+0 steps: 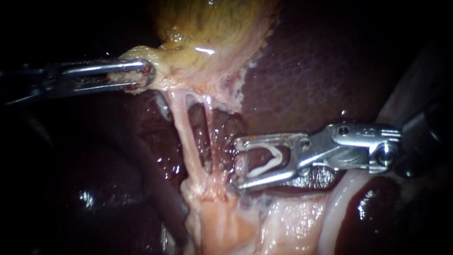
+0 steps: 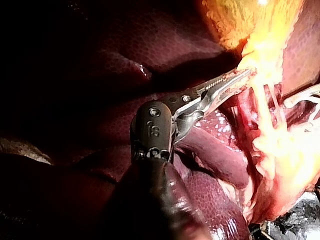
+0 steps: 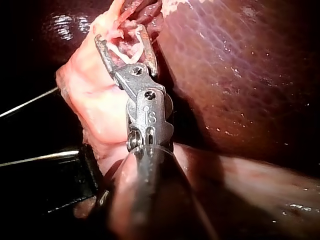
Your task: Clipping first clip left tube
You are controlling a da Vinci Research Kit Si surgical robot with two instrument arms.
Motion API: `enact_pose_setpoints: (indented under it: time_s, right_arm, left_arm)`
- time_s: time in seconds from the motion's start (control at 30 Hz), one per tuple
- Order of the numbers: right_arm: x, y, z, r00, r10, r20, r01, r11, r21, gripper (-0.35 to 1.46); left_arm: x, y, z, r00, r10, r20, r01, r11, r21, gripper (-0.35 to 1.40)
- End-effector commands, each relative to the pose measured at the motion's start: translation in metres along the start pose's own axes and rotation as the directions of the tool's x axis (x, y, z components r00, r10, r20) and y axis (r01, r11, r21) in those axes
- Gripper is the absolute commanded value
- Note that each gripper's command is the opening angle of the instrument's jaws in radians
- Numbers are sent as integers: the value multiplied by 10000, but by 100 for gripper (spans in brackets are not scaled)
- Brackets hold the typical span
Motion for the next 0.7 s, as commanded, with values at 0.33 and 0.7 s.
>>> enact_pose_setpoints:
  time_s: [0.33, 0.7]
  right_arm:
    - [7, -13, 25, 9996, 266, -52, -265, 9994, 209, 49]
    - [-3, -3, 52, 9993, 366, -34, -365, 9992, 150, 49]
  left_arm:
    - [0, 0, 1, 10000, -1, -1, 1, 10000, 4, -35]
    - [0, 0, 1, 10000, -1, -2, 1, 10000, 6, -35]
